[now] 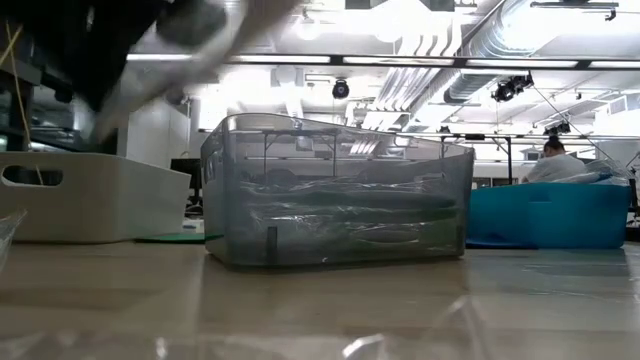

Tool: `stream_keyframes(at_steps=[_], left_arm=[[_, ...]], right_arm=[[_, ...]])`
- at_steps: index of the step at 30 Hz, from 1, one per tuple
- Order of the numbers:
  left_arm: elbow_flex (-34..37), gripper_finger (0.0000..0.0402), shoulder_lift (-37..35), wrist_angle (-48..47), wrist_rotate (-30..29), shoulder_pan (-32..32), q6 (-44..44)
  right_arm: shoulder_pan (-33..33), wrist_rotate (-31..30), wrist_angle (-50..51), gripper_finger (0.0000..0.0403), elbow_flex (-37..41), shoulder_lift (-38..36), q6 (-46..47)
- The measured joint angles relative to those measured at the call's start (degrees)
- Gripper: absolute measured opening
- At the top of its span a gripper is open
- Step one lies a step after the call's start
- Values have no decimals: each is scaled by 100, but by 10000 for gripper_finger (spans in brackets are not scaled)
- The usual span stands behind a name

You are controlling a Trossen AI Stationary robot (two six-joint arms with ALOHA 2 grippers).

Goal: Pick & Place Toothbrushes
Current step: Put the purple toothbrush into the top black bin

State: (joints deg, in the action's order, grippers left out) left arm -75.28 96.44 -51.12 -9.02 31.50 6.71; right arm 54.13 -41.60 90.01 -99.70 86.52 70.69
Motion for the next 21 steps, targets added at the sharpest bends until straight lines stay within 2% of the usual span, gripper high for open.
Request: stream_keyframes(at_steps=[5, 11, 21], left_arm=[[-734, 1, -165, -630, -506, -331, -356], [-1437, 0, -168, -1063, -908, -1223, -66], [-1566, 0, -138, -850, -1235, -3108, 1076]], right_arm=[[-16, -101, 1, 173, 0, 0, -51], [-137, -224, 1, 173, 0, 0, -174], [-358, -222, 1, 173, 0, 0, -194]])
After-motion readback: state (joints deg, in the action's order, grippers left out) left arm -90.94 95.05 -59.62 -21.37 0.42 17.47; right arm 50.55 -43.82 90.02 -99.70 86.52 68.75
